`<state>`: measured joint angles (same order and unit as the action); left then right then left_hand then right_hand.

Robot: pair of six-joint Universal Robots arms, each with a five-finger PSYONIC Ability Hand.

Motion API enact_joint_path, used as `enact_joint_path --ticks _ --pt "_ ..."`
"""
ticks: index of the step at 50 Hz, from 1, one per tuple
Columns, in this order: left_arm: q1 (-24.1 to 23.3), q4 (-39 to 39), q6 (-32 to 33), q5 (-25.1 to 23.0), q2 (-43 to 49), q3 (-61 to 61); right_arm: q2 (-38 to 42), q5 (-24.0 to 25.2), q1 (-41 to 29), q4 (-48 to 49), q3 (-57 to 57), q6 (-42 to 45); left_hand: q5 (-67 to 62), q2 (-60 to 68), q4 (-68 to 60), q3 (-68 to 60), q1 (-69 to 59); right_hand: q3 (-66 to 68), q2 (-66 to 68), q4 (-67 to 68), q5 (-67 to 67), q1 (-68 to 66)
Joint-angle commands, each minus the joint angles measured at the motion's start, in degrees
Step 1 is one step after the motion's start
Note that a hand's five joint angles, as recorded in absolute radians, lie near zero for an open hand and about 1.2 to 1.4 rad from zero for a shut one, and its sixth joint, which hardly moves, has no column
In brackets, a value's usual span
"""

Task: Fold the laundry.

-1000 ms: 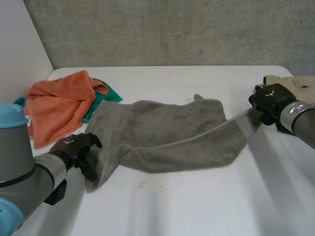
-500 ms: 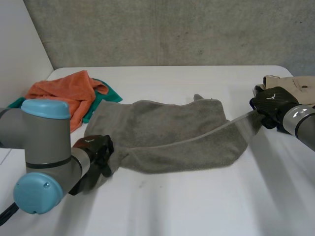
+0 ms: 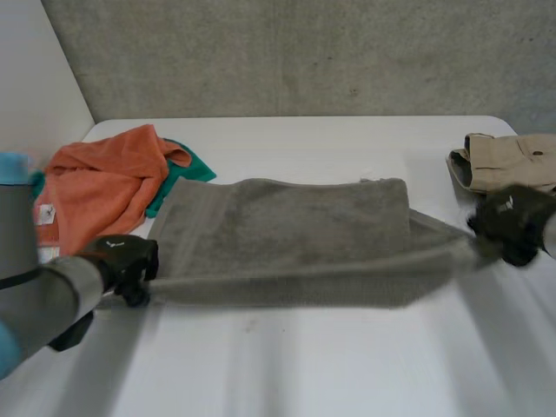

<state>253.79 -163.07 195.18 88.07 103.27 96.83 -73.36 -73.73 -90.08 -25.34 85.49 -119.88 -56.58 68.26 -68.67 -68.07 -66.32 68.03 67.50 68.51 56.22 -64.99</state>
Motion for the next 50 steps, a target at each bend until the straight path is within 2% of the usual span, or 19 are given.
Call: enact_joint_path --ticks 1,5,11,15,18,22,25,26,30,32,36,42,50 --pt "3.73 11.27 24.09 -10.11 -10.63 9.25 -7.32 2.01 4.39 -9.90 10.39 18.02 -13.42 11.74 -11.33 -11.93 -13.68 11.97 12.50 11.49 13.78 -15.01" --pt "2.77 10.24 30.96 -7.40 -8.36 8.99 -5.75 3.41 2.99 -5.87 11.19 15.30 -13.42 11.74 -11.33 -11.93 -13.68 11.97 12.50 11.49 13.78 -15.01" --pt "-0.13 0.49 29.03 -1.86 0.95 1.62 0.40 1.84 -1.49 2.39 7.24 7.13 -13.42 11.74 -11.33 -11.93 -13.68 11.97 12.50 11.49 13.78 -15.01" --pt "-2.33 -7.85 28.59 1.22 9.73 -8.55 6.37 -3.07 -4.65 9.41 -0.30 -2.17 -13.42 11.74 -11.33 -11.93 -13.68 11.97 12.50 11.49 13.78 -15.01" --pt "-2.68 -12.17 28.59 1.23 13.35 -15.51 8.31 -5.19 -6.06 12.85 -5.23 -6.67 -13.42 11.74 -11.33 -11.93 -13.68 11.97 12.50 11.49 13.78 -15.01" --pt "-2.68 -21.73 27.63 -0.97 17.31 -31.12 9.99 -7.13 -8.26 21.37 -15.95 -14.58 -13.42 11.74 -11.33 -11.93 -13.68 11.97 12.50 11.49 13.78 -15.01" --pt "-2.60 -27.11 25.87 -1.50 16.88 -37.49 9.90 -9.23 -8.97 31.47 -23.87 -23.27 -13.42 11.74 -11.33 -11.93 -13.68 11.97 12.50 11.49 13.78 -15.01" --pt "-2.51 -31.30 24.13 -1.41 16.09 -40.81 9.29 -10.46 -8.88 37.07 -26.23 -27.82 -13.42 11.74 -11.33 -11.93 -13.68 11.97 12.50 11.49 13.78 -15.01" --pt "-1.89 -40.98 18.15 -0.63 13.63 -44.70 6.22 -11.79 -8.88 50.69 -27.13 -37.23 -13.42 11.74 -11.33 -11.93 -13.68 11.97 12.50 11.49 13.78 -15.01" --pt "-1.72 -42.76 16.29 -0.27 12.57 -44.80 5.25 -11.70 -9.06 54.42 -26.70 -39.54 -13.42 11.74 -11.33 -11.93 -13.68 11.97 12.50 11.49 13.78 -15.01" --pt "-1.10 -40.14 14.97 0.08 9.76 -42.08 4.36 -10.30 -9.14 55.58 -25.20 -40.26 -13.42 11.74 -11.33 -11.93 -13.68 11.97 12.50 11.49 13.78 -15.01" --pt "0.57 -35.57 14.53 -0.18 7.04 -33.21 5.42 -7.92 -10.02 51.72 -23.01 -38.77 -13.42 11.74 -11.33 -11.93 -13.68 11.97 12.50 11.49 13.78 -15.01" --pt "1.89 -35.82 14.35 -2.99 4.83 -14.15 5.51 -6.08 -10.73 45.65 -13.09 -35.34 -13.42 11.74 -11.33 -11.93 -13.68 11.97 12.50 11.49 13.78 -15.01"
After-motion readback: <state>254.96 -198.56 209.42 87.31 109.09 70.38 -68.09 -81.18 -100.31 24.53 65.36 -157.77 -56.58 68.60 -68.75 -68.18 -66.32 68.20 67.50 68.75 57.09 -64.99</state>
